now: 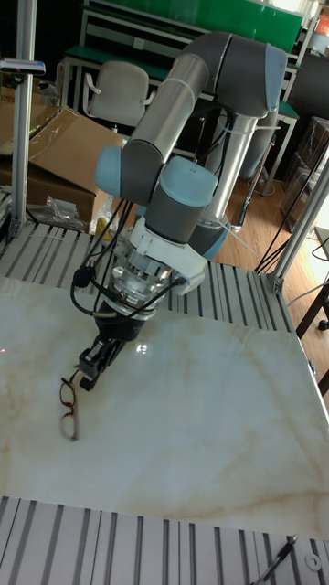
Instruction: Unfold the leg of the glasses (with one hand)
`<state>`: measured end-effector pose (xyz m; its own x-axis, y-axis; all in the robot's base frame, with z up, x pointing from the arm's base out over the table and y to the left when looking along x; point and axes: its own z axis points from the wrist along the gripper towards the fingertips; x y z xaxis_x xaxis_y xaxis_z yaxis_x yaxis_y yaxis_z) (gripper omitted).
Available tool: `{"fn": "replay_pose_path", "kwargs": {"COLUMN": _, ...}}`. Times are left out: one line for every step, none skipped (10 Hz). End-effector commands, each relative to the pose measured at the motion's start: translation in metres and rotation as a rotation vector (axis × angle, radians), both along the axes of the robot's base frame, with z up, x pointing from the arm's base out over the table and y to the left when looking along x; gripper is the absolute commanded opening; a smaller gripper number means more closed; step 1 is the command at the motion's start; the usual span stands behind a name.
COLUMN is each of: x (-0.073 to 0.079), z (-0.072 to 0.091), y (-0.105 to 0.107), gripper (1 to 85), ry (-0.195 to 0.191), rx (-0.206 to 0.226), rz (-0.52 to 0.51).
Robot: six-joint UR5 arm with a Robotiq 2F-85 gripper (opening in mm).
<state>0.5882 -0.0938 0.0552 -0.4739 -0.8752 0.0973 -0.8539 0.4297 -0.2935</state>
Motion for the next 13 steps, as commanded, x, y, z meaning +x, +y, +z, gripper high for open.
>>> {"fn": "replay_pose_path", "kwargs": {"x": -0.007, "z": -0.001, "y": -0.006, "gripper": 1.3, "ry": -0.007, "rx": 0.008, "rz": -0.004}}
{"fn": "replay_pose_path", "kwargs": {"x": -0.007, "z": -0.001, "y": -0.007, "gripper": 1.3, "ry": -0.007, "rx": 0.008, "rz": -0.007}}
{"fn": "replay_pose_path", "kwargs": {"x": -0.008, "z": -0.002, "y": -0.001, "gripper": 1.3, "ry": 0.002, "rx": 0.029, "rz": -0.012}}
{"fn": "replay_pose_path", "kwargs": {"x": -0.008, "z": -0.001, "y": 0.006, "gripper": 1.3, "ry": 0.010, "rx": 0.048, "rz": -0.015}}
{"fn": "replay_pose_path", "kwargs": {"x": -0.005, "z": -0.001, "y": 0.014, "gripper": 1.3, "ry": 0.002, "rx": 0.072, "rz": -0.032}}
{"fn": "replay_pose_path", "kwargs": {"x": -0.005, "z": -0.002, "y": 0.024, "gripper": 2.7, "ry": -0.007, "rx": 0.122, "rz": -0.085}}
{"fn": "replay_pose_path", "kwargs": {"x": -0.006, "z": -0.002, "y": 0.031, "gripper": 17.0, "ry": -0.001, "rx": 0.150, "rz": -0.127}}
{"fn": "replay_pose_path", "kwargs": {"x": -0.004, "z": -0.001, "y": 0.034, "gripper": 30.0, "ry": 0.001, "rx": 0.155, "rz": -0.135}}
{"fn": "replay_pose_path", "kwargs": {"x": -0.001, "z": -0.001, "y": 0.041, "gripper": 53.3, "ry": -0.004, "rx": 0.168, "rz": -0.131}}
{"fn": "replay_pose_path", "kwargs": {"x": 0.005, "z": -0.001, "y": 0.046, "gripper": 60.3, "ry": -0.015, "rx": 0.176, "rz": -0.128}}
{"fn": "replay_pose_path", "kwargs": {"x": 0.010, "z": 0.001, "y": 0.048, "gripper": 66.0, "ry": -0.026, "rx": 0.174, "rz": -0.126}}
{"fn": "replay_pose_path", "kwargs": {"x": 0.012, "z": 0.002, "y": 0.051, "gripper": 71.0, "ry": -0.024, "rx": 0.173, "rz": -0.121}}
{"fn": "replay_pose_path", "kwargs": {"x": 0.011, "z": 0.002, "y": 0.054, "gripper": 75.3, "ry": -0.019, "rx": 0.184, "rz": -0.124}}
